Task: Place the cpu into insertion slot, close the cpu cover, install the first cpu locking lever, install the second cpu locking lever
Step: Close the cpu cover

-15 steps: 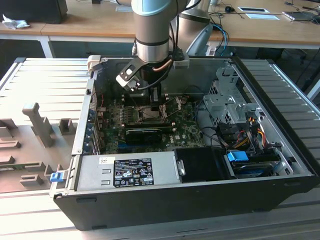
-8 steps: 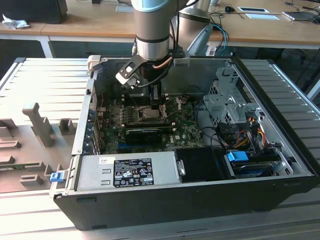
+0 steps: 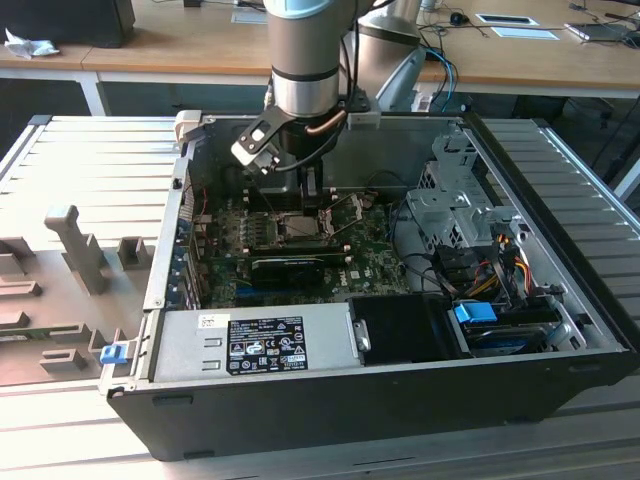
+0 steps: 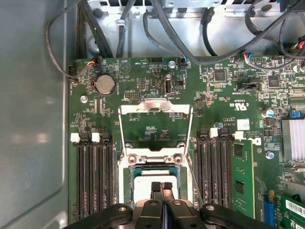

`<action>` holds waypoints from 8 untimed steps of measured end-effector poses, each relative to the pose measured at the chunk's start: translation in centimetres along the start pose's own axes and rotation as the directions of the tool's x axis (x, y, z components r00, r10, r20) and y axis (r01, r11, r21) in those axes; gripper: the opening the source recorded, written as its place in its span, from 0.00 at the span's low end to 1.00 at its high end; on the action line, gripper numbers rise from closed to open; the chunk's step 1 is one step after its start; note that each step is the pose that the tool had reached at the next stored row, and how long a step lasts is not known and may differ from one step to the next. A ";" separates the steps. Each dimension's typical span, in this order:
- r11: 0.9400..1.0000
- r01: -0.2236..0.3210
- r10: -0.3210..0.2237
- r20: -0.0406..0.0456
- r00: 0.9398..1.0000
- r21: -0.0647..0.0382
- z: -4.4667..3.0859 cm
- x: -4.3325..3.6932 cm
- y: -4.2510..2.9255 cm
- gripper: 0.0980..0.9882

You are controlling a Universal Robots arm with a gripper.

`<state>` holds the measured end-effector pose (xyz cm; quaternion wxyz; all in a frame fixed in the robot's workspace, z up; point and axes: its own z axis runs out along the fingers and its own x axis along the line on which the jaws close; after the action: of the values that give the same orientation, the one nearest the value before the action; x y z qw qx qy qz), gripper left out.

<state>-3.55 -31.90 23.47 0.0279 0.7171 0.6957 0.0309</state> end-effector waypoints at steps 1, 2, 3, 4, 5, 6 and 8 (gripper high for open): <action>1.000 0.000 0.000 0.000 1.000 0.000 -0.04 0.00 0.00 0.01; 1.000 0.000 0.000 0.000 1.000 0.000 -0.06 0.00 0.01 0.01; 1.000 0.000 0.000 0.000 1.000 0.000 -0.09 0.00 0.01 0.01; 1.000 0.000 0.000 0.000 1.000 0.000 -0.13 0.00 0.01 0.01; 1.000 0.000 0.000 0.000 1.000 0.000 -0.15 0.00 0.01 0.01; 1.000 0.000 0.000 0.000 1.000 0.000 -0.17 0.00 0.01 0.01; 1.000 0.000 0.000 0.000 1.000 0.000 -0.28 0.00 0.02 0.01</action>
<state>-3.55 -31.90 23.76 0.0280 0.7171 0.6957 0.0308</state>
